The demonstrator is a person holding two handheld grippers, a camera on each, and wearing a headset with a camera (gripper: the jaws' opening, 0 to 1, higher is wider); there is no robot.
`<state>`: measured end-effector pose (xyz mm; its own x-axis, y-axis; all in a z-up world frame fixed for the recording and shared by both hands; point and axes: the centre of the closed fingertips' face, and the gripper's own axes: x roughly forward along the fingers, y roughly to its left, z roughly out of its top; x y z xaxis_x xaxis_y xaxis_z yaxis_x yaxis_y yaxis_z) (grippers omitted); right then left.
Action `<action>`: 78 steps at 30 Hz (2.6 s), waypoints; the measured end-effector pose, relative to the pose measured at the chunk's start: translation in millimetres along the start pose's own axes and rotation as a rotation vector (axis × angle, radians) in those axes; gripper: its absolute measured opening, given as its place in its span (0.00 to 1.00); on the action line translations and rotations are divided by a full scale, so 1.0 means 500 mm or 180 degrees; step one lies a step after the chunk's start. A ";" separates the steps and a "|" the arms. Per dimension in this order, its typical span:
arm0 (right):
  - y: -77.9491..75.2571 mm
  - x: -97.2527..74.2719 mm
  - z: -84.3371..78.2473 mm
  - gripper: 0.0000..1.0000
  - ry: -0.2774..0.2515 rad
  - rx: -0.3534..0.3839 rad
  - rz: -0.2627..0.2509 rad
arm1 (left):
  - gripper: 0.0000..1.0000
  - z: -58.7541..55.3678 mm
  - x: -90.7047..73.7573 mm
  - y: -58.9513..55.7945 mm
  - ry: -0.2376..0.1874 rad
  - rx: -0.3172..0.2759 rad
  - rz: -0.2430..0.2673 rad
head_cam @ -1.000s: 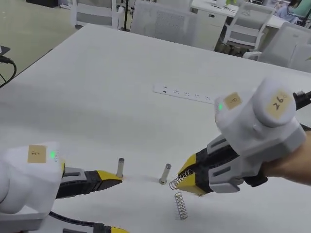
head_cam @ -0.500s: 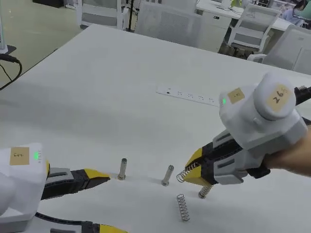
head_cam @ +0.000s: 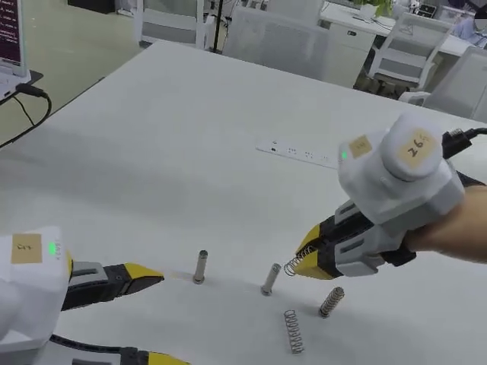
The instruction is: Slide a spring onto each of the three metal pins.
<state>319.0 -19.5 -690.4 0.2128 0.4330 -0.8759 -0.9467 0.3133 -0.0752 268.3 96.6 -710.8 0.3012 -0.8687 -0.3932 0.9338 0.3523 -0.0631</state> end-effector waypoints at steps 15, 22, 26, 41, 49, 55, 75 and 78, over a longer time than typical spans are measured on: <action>-0.034 0.035 -0.007 0.09 0.0267 -0.0122 0.0024 | 0.56 -0.017 -0.006 0.006 0.0125 0.0166 0.0136; -0.039 0.051 -0.006 0.09 0.0337 -0.0140 0.0090 | 0.56 -0.016 -0.007 0.010 0.0109 0.0159 0.0160; -0.040 0.059 -0.011 0.09 0.0387 -0.0144 0.0118 | 0.56 -0.018 -0.010 0.012 0.0108 0.0153 0.0174; -0.043 0.075 -0.023 0.09 0.0477 -0.0132 0.0186 | 0.54 -0.023 -0.011 0.015 0.0112 0.0128 0.0181; -0.039 0.090 -0.027 0.09 0.0493 -0.0106 0.0223 | 0.54 -0.027 -0.011 0.015 0.0127 0.0127 0.0172; -0.037 0.105 -0.036 0.09 0.0517 -0.0083 0.0240 | 0.53 -0.027 -0.009 0.014 0.0137 0.0131 0.0160; -0.022 0.152 -0.060 0.09 0.0588 -0.0040 0.0230 | 0.53 -0.027 -0.010 0.014 0.0167 0.0155 0.0150; -0.022 0.156 -0.061 0.09 0.0580 -0.0031 0.0227 | 0.53 -0.026 -0.009 0.013 0.0166 0.0156 0.0147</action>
<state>338.7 -14.8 -772.3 0.0988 0.2935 -0.9508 -0.9603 0.2787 -0.0138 270.6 107.5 -721.4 0.3350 -0.8321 -0.4420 0.9278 0.3731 0.0007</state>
